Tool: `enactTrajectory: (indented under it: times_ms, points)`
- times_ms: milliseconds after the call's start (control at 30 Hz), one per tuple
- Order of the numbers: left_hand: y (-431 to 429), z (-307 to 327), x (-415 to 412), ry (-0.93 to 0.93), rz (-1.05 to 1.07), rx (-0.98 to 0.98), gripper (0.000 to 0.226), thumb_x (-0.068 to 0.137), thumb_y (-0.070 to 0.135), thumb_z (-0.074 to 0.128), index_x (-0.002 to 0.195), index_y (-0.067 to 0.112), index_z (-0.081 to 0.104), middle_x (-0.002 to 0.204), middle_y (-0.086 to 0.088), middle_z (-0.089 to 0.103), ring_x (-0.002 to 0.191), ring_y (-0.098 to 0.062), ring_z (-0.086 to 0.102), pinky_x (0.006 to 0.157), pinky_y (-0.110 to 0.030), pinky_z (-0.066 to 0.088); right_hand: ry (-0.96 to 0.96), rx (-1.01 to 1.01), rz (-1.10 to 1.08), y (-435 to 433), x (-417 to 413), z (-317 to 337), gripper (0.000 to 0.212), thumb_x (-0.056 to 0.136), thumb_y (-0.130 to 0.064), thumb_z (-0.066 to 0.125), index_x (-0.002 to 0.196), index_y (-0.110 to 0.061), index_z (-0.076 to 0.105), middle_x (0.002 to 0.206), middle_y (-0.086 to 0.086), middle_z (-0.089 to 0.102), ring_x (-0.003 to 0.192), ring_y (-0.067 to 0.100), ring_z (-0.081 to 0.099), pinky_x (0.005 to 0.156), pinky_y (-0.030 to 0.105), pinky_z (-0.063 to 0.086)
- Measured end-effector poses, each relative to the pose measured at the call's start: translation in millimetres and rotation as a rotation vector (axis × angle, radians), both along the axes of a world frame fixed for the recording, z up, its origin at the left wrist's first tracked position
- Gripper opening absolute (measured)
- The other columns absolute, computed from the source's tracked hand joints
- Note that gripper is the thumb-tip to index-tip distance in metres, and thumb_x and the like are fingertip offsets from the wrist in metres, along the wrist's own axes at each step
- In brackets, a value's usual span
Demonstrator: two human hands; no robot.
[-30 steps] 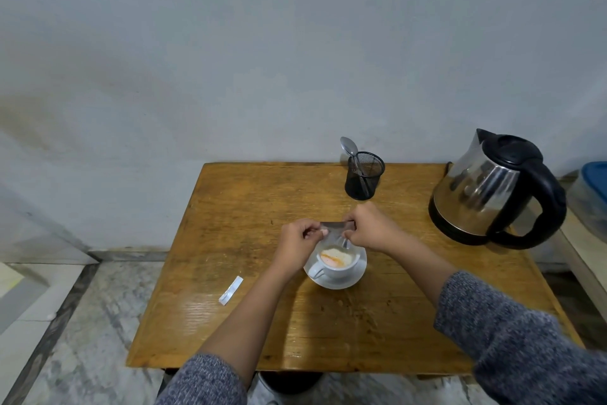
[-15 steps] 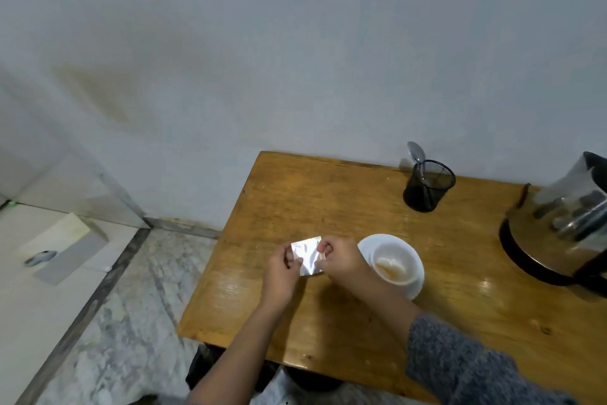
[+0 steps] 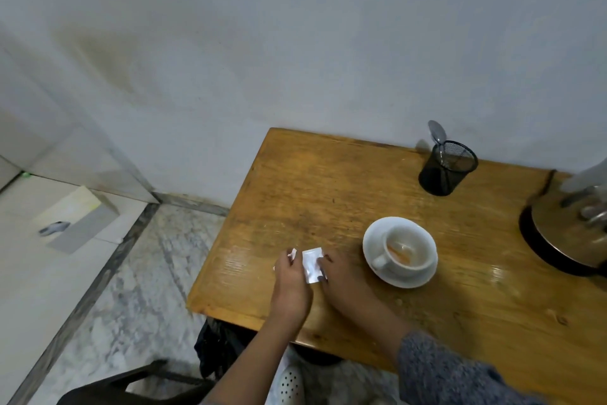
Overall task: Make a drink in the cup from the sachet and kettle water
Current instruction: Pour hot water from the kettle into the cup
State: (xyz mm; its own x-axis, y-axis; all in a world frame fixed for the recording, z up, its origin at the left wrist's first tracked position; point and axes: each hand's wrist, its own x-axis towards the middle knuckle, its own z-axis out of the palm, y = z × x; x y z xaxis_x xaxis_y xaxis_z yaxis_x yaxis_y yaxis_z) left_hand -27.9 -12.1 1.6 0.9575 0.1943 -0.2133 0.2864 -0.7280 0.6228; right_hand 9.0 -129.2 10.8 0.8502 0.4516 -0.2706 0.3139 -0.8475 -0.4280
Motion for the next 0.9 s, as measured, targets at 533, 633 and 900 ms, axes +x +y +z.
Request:
enactTrajectory:
  times_ms: [533,633,900]
  points:
    - [-25.2,-16.1,-7.8,0.023,-0.139,0.221,0.050,0.089,0.008,0.028,0.137,-0.004,0.025,0.151,-0.025,0.020,0.144,-0.035,0.011,0.113,-0.042,0.029,-0.614,0.614,-0.643,-199.2,43.3,158.1,0.026,0.088,-0.001,0.056,0.113,-0.007,0.064,0.128,0.009,0.059,0.120,0.015,0.050,0.106,0.033,0.039]
    - [-29.3,-24.7,-9.2,0.017,-0.085,0.209,0.054,0.086,0.004,0.028,0.138,-0.009,0.021,0.151,-0.030,0.016,0.145,-0.038,0.006,0.117,-0.048,0.021,-0.743,0.576,-0.889,-267.0,36.7,168.6,0.028,0.091,-0.004,0.052,0.117,-0.008,0.061,0.133,0.010,0.054,0.128,0.021,0.045,0.111,0.036,0.034]
    - [-87.7,1.5,-1.8,-0.248,0.011,-0.136,0.031,0.097,0.017,0.031,0.121,0.007,0.049,0.130,-0.014,0.049,0.125,-0.029,0.041,0.104,-0.038,0.034,-0.736,0.693,-1.414,-359.3,7.4,145.2,0.028,0.098,-0.016,0.041,0.121,-0.007,0.055,0.128,0.013,0.052,0.122,0.025,0.048,0.091,0.022,0.034]
